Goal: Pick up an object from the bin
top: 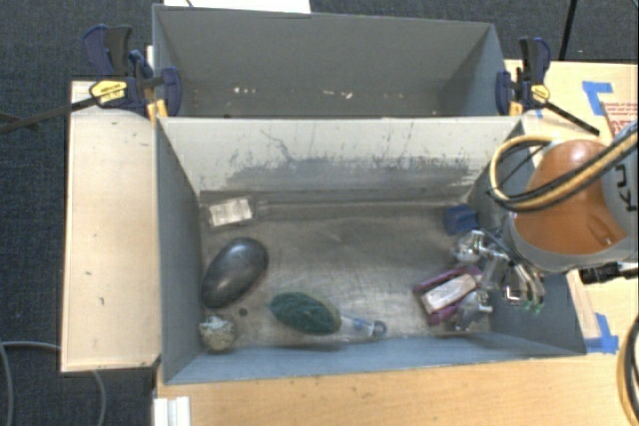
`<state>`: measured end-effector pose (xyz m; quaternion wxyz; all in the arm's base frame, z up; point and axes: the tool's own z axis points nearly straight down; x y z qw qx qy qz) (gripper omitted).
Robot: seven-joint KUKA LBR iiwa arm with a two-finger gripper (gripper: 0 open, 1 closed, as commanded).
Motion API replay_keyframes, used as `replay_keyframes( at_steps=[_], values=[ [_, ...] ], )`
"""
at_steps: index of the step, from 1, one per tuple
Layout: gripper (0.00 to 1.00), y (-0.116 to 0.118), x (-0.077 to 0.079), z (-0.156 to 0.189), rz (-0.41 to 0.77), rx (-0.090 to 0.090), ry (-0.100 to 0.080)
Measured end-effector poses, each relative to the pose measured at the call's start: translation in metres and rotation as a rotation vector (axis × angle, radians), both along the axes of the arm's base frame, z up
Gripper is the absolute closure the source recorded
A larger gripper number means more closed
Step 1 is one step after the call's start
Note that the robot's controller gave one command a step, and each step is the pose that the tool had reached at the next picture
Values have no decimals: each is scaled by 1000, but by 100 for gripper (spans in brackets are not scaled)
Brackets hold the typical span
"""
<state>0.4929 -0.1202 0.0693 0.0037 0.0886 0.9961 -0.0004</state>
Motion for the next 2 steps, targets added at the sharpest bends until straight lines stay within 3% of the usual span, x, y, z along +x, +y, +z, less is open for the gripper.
replay_keyframes(
  at_steps=[1, 2],
  values=[
    [100, 0, 3, 4, 9, -2, -6],
    [100, -18, 21, 199, 218, -3, -3]
  ],
)
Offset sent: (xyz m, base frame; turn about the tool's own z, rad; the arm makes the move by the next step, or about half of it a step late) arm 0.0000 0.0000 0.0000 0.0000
